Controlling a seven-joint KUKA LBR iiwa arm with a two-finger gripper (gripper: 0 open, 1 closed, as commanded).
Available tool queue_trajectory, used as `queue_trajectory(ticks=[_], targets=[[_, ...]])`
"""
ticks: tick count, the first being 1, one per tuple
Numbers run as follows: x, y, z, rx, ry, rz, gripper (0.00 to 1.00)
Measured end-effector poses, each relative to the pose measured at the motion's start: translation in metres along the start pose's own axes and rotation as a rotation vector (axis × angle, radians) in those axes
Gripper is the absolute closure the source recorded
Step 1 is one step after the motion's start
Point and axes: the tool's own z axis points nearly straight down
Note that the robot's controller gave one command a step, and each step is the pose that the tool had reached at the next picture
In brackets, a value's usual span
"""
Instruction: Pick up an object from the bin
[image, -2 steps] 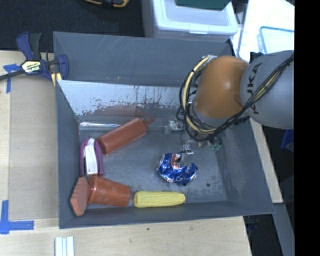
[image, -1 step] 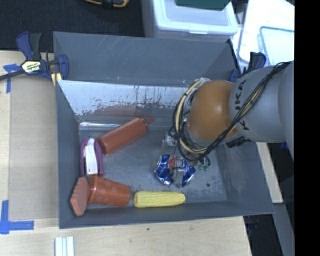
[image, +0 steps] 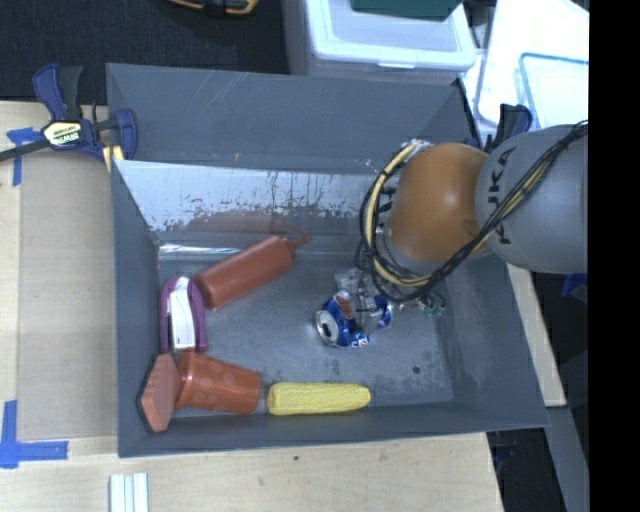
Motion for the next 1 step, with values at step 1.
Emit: queue_trajectory(ticks=[1], targets=[[0.0, 0.0, 0.0, 0.0, 0.0, 0.0, 1.0]])
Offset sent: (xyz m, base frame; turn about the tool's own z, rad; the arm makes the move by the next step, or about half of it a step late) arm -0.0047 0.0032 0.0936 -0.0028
